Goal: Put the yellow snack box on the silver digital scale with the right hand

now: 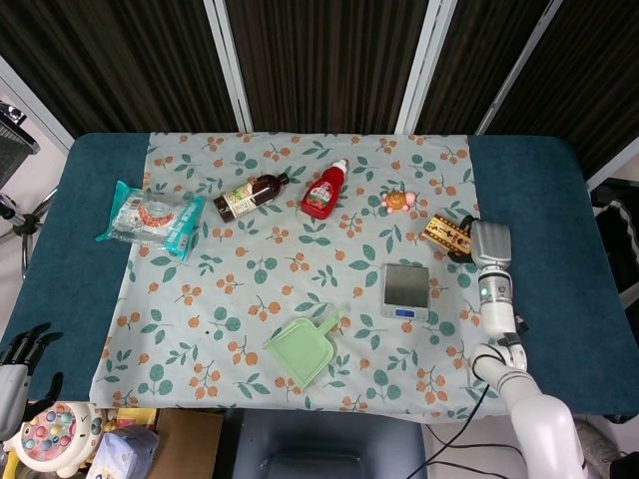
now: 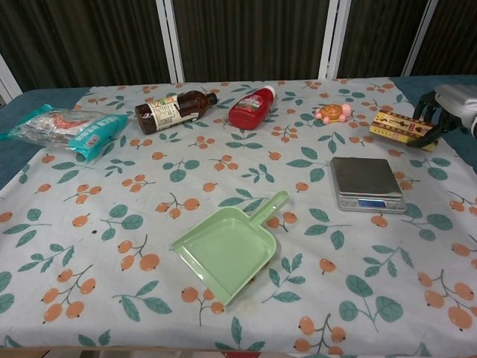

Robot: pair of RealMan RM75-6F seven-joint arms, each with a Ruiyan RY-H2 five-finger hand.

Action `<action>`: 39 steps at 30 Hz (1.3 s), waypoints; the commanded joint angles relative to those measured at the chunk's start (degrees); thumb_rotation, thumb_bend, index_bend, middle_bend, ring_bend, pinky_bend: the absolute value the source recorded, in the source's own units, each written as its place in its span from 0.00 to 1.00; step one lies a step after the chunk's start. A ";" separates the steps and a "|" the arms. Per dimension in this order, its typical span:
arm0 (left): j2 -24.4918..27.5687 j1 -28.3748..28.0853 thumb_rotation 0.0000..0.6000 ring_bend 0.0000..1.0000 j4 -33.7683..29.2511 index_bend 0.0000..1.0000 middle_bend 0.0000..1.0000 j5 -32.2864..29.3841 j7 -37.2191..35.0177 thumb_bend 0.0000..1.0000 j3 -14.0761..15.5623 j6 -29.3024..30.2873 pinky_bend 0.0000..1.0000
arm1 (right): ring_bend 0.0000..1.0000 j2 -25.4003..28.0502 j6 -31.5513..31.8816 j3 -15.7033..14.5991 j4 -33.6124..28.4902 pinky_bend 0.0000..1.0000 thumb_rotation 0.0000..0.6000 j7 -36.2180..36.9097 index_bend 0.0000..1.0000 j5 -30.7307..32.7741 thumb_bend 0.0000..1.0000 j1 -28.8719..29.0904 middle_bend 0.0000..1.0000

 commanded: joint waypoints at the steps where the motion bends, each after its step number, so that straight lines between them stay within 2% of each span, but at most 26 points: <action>1: -0.06 0.05 1.00 0.14 0.00 0.24 0.13 0.31 0.19 0.44 0.15 0.08 0.35 | 0.71 3.81 9.97 -3.24 -8.79 0.85 1.00 4.52 0.83 -4.89 0.37 -4.47 0.70; 5: -0.10 0.05 1.00 0.14 -0.10 0.24 0.13 0.76 0.56 0.43 0.34 0.11 0.35 | 0.71 9.19 15.24 -6.70 -20.28 0.85 1.00 3.69 0.83 -8.81 0.37 -8.26 0.70; 11: -0.18 0.14 1.00 0.14 -0.12 0.24 0.13 1.14 0.69 0.43 0.42 0.38 0.35 | 0.71 17.90 16.14 -10.54 -38.28 0.85 1.00 -2.59 0.83 -11.50 0.37 -11.65 0.70; 16: -0.10 0.47 1.00 0.14 -0.07 0.24 0.13 1.32 0.36 0.43 0.58 0.82 0.35 | 0.71 21.81 15.30 -12.00 -46.92 0.85 1.00 -6.19 0.82 -11.96 0.37 -12.68 0.70; 21: -0.06 0.48 1.00 0.14 -0.07 0.24 0.13 1.16 -0.01 0.43 0.43 0.86 0.35 | 0.71 23.91 17.08 -12.32 -52.12 0.85 1.00 -11.03 0.82 -11.67 0.37 -14.14 0.70; 27: -0.04 0.30 1.00 0.14 -0.25 0.24 0.13 1.16 0.32 0.43 0.38 0.54 0.35 | 0.71 24.74 18.85 -11.83 -54.81 0.85 1.00 -15.07 0.81 -10.89 0.37 -15.25 0.70; 39: -0.04 0.12 1.00 0.14 -0.32 0.24 0.13 0.76 0.53 0.44 0.20 0.15 0.35 | 0.66 21.78 15.57 -10.02 -50.26 0.82 1.00 -13.34 0.74 -9.90 0.38 -13.04 0.70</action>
